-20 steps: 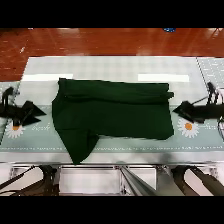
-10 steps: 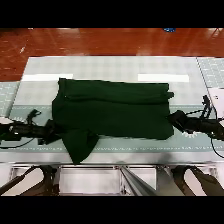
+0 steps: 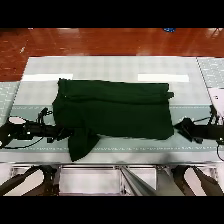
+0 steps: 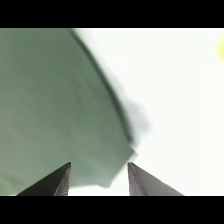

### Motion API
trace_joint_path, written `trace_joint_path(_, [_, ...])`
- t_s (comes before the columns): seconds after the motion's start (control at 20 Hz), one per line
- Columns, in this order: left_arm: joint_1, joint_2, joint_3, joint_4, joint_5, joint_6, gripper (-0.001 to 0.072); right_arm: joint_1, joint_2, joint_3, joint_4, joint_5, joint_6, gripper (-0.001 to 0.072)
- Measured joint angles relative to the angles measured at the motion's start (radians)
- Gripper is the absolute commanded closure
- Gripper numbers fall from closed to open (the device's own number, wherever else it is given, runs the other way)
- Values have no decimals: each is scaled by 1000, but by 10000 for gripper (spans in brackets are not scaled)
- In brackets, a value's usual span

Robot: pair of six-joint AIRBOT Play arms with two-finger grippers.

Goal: Fold the shirts.

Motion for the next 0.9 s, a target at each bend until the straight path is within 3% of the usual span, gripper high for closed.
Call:
trace_joint_path(0.35, [-8, 0, 4, -12, 17, 14, 690, -36, -64, -64, 22, 3, -10, 300])
trace_joint_path(0.5, [-8, 0, 5, -14, 18, 16, 690, -25, -144, -68, 130, -53, -55, 307])
trace_joint_path(0.55, [-8, 0, 6, -14, 19, 16, 690, -10, -170, -68, 172, -83, -67, 358])
trace_joint_path(0.6, [-8, 0, 9, -14, 19, 17, 690, 15, -197, -64, 197, -114, -79, 576])
trace_joint_path(0.65, [-8, 0, 14, -14, 19, 17, 690, 39, -222, -59, 208, -143, -90, 680])
trace_joint_path(0.9, [11, -1, 137, -15, -34, 33, 690, 109, -257, 64, 225, -141, -166, 682])
